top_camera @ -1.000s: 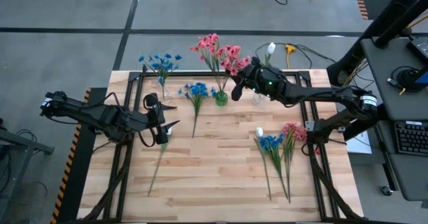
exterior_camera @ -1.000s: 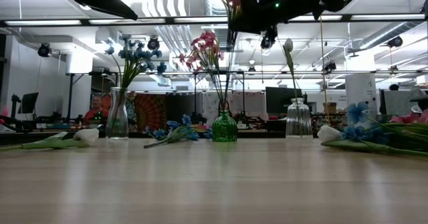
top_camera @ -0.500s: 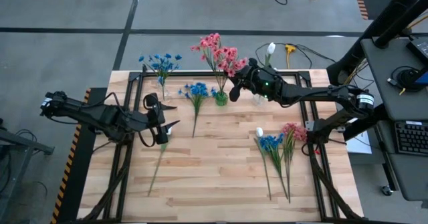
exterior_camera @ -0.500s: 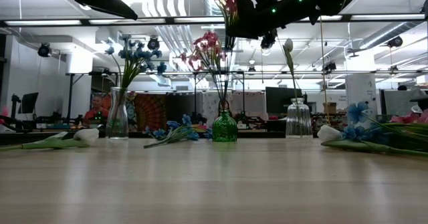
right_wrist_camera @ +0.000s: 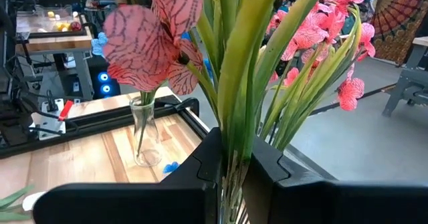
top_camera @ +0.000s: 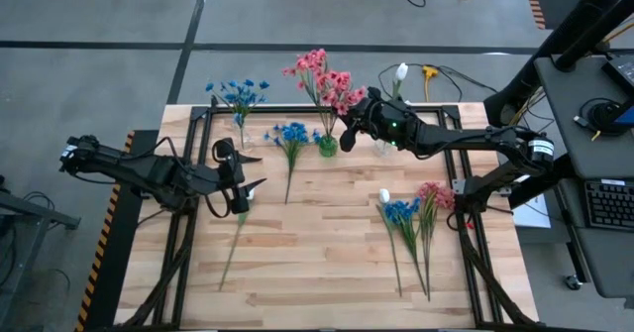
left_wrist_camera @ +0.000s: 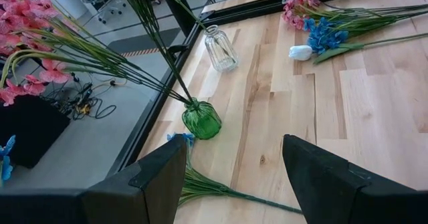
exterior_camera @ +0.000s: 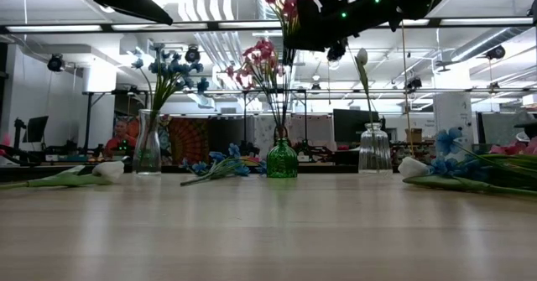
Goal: Sort flowers into vase by color
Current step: Put the left pink flowers into the green vase
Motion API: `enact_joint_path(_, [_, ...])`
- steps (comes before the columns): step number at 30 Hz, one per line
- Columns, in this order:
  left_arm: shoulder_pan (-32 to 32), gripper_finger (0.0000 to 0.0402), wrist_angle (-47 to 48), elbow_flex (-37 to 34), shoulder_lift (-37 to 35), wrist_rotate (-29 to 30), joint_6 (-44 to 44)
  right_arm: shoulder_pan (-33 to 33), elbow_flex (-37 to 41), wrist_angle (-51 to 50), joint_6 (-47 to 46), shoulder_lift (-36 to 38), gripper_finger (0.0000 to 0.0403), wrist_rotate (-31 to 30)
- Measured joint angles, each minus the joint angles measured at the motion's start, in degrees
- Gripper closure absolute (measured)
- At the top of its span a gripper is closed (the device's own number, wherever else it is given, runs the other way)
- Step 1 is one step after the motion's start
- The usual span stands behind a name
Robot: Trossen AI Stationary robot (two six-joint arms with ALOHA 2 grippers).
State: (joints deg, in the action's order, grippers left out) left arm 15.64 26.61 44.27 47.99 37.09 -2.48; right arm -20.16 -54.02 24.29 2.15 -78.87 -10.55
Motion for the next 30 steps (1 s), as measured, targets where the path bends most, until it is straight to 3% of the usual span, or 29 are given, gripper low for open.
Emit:
enact_joint_path(5, [0.0, 0.0172, 0.0, 0.0, 0.0, 0.0, 0.0, 0.0, 0.0, -0.02, 0.0, 0.0, 0.0361, 0.0])
enact_joint_path(19, [0.0, 0.0172, 0.0, 0.0, 0.0, -0.01, 0.02, 0.02, 0.02, -1.88, -1.21, 0.42, 0.023, -0.01])
enact_joint_path(30, [0.0, 0.0172, 0.0, 0.0, 0.0, -0.01, 0.02, 0.02, 0.02, -6.73, -3.78, 1.73, 0.0175, -0.02])
